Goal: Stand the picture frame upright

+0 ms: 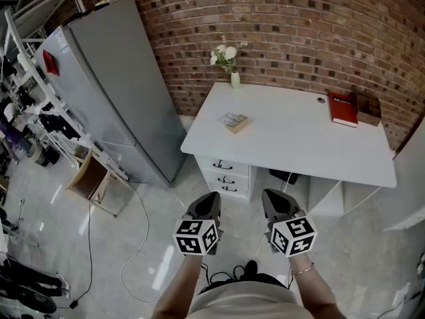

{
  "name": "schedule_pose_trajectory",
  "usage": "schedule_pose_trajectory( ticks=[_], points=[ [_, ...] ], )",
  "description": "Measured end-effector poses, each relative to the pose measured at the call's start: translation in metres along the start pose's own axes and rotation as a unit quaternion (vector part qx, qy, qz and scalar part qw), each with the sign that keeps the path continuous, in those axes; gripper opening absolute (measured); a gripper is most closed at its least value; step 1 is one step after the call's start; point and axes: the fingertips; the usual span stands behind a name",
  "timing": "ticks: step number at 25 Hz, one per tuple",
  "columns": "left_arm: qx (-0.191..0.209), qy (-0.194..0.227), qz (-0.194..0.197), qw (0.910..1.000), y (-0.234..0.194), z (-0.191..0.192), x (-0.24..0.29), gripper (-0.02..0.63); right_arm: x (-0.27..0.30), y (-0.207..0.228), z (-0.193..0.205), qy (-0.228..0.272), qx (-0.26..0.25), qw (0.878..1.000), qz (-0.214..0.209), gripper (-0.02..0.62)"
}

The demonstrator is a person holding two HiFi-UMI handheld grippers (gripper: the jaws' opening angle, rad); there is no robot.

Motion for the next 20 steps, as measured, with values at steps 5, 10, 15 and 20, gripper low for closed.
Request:
schedule_pose_trajectory(
  ticks=[5,10,15,20],
  points=[
    [0.009,-0.001,0.002,1.0000,0.009,0.002,0.005,-0.008,-0.002,0.010,0.002,-0.001,0.004,1.000,0.003,0.002],
    [-0.003,0.009,-0.003,0.9999,0.013,-0.003,0.005,-0.008,-0.007,0.014,0.001,0.004,0.016,1.000,-0.004,0.002],
    [-0.042,0.012,-0.001,0.9990,0.012,-0.009,0.009,0.010,-0.008,0.023,-0.005,0.031,0.045,0.998,-0.007,0.003],
    [-0.044,0.008,-0.020,0.9988,0.005,-0.008,0.015,0.073,-0.004,0.039,-0.017,0.050,0.047,0.998,0.012,0.027]
  ],
)
Point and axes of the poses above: the fingertips, and each gripper's own axes: x forward along the fingers, y to its right, z out of its underside, and after that the axes turned 2 degrees about y, right-handed
